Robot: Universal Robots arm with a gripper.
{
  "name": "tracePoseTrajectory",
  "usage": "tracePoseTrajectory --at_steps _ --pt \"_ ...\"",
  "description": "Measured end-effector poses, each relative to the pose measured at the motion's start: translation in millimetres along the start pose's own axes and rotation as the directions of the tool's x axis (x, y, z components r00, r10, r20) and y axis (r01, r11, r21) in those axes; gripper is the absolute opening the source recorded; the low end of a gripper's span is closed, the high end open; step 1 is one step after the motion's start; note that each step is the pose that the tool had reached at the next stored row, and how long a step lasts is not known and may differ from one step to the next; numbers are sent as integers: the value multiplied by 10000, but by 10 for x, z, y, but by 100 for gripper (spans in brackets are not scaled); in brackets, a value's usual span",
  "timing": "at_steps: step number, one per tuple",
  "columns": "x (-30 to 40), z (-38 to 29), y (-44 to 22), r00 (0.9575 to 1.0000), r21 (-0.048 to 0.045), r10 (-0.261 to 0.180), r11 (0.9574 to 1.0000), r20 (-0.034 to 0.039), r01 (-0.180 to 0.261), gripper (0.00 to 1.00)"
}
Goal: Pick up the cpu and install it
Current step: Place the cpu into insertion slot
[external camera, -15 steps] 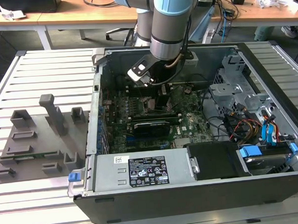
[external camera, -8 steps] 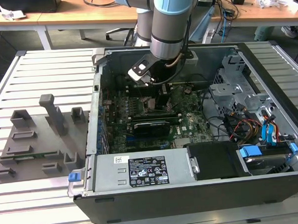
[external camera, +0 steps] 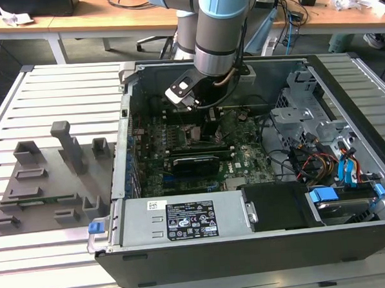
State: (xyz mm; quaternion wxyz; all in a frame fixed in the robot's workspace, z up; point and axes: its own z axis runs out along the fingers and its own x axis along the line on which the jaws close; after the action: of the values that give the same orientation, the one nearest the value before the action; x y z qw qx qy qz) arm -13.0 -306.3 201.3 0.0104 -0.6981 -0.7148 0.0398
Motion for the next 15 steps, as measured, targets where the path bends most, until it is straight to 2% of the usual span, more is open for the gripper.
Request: tracePoseTrajectory --at_steps 1,2,7,8,9,10,11,13,15 --pt "-1 -1 0 10000 3 0 10000 4 0 58" --pt "-1 -2 -1 10000 4 0 10000 4 0 53" --pt "0 -1 0 10000 0 0 10000 -1 0 52" --pt "-2 -46 -3 9994 -13 -343 9994 47 343 52" --pt "-2 -46 -3 9994 -13 -346 9994 49 346 59" --pt "-2 -46 -3 9994 -13 -346 9994 49 346 59" --pt "-2 -46 -3 9994 -13 -346 9994 49 346 65" --pt "-1 -44 -15 9995 -11 -312 9995 46 312 65" --pt "-1 -41 -18 10000 -4 -89 10000 28 89 65"
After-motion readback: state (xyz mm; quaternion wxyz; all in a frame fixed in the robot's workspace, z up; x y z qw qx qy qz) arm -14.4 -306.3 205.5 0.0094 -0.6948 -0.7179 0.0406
